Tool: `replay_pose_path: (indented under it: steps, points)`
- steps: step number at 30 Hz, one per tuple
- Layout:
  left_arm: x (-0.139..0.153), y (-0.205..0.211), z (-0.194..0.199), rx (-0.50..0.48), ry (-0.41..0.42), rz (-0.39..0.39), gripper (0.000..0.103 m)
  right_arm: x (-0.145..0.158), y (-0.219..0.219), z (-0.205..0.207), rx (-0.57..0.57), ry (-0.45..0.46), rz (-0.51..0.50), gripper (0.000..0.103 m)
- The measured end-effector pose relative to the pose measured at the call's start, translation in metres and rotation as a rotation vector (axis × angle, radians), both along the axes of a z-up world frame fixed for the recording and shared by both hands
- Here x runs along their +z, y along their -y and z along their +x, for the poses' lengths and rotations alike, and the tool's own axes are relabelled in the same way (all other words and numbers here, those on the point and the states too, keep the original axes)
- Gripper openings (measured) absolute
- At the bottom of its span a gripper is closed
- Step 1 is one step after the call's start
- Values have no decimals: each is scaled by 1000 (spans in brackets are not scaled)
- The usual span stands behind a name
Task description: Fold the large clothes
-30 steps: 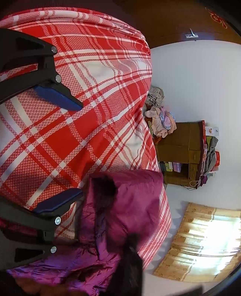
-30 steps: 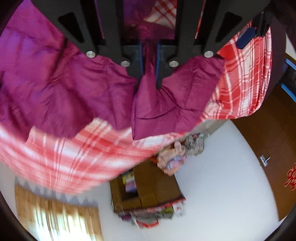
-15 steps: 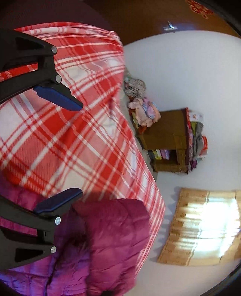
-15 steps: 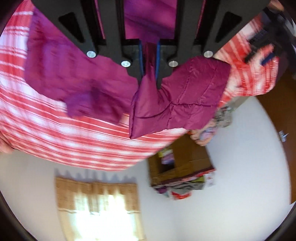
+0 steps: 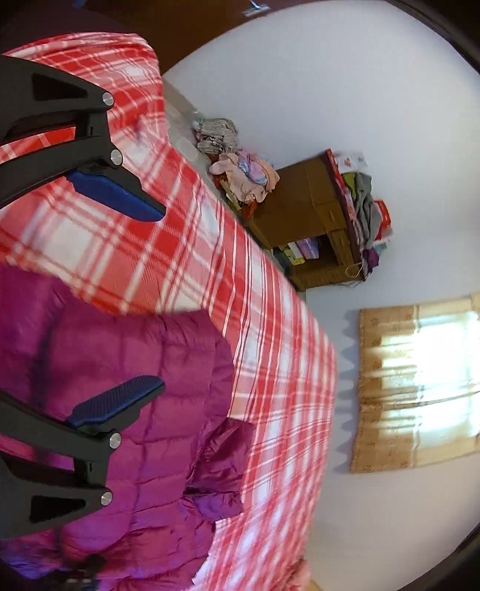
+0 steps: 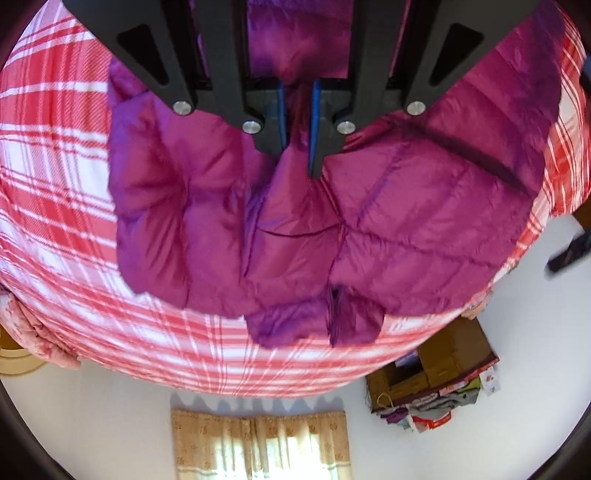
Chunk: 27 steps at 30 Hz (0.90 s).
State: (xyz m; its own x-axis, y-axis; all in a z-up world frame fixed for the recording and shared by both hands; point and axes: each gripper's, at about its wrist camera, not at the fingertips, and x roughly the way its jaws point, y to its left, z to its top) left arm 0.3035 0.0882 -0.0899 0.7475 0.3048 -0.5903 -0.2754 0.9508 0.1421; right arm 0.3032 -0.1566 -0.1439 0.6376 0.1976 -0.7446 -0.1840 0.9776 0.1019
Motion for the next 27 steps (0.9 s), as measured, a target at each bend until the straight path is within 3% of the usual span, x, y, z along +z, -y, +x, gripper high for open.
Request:
replay_pose_path:
  steps: [3,6,8,9,14,17,20,22,27]
  points:
    - [-32,6,24,46,-81,3,86,-5,1,1,3,-4,0,14]
    - [-67,3,35,84,-165,4,86,-10,8,0,12,-13,5,22]
    - [-82,3,34,81,-163,-9,86,-8,15,-4,6,-18,20,38]
    - [-86,3,31,79,-156,-9,86,-3,21,-7,-17,-16,22,41]
    - [-71,1,24,67,-154,-15,86,47,28,-23,-88,143,55,40]
    - [-53,5,21,62,-110,-23,86,59,10,-7,-45,151,75,40]
    - [-41,11,32,67,-113,16,86,43,-11,22,-12,95,57,40]
    - [-40,12,44,79,-130,53,86,23,-18,35,-7,54,23,32]
    - [-80,5,57,91,-179,52,86,-14,-13,38,-12,1,-13,24]
